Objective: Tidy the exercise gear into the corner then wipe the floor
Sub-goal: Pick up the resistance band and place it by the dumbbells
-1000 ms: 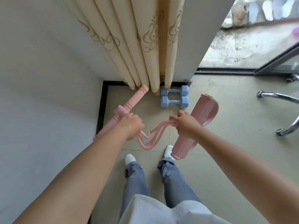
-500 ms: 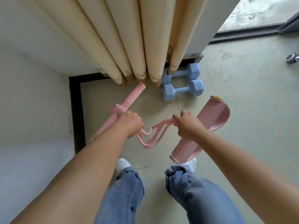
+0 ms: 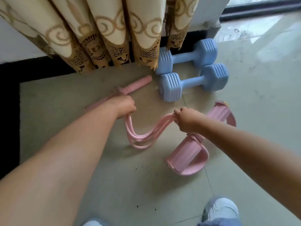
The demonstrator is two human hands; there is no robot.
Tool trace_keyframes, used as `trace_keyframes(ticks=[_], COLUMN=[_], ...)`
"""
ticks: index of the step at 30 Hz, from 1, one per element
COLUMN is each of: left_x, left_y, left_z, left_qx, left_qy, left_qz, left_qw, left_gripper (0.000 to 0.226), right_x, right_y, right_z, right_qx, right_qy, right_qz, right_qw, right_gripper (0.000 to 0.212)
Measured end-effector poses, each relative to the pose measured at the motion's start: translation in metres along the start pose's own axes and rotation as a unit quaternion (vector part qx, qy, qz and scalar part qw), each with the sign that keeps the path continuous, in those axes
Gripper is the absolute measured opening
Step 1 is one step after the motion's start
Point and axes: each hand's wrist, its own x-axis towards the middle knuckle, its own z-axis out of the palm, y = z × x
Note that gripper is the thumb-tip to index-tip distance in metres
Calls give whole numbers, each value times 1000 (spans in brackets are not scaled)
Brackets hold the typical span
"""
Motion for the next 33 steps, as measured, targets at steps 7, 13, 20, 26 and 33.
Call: trace_keyframes(ticks=[7, 13, 20, 26, 33], left_x=[-2, 3, 28, 43, 27], left_y=[21, 37, 11, -8, -17], left_z=[22, 35, 19, 9, 23], left_qx=[-338, -432, -522, -539, -598], left_qy=[134, 70, 167, 156, 90], left_qz=[-324, -381, -426, -439, -299], left_qw=[873, 814, 720, 702, 738], left_gripper=[37, 40, 33, 40, 60], right_x=[-2, 0, 3, 6, 18], right_y=[18, 12, 14, 3, -38], right_z=[19, 29, 31, 30, 8], right_qx=[101, -20, -54, 33, 219], right_qy=[40, -82, -53, 14, 104], right_qz=[78, 101, 51, 42, 71], right_qw=[991, 991, 996, 998, 967], right_gripper=[23, 29, 25, 22, 26])
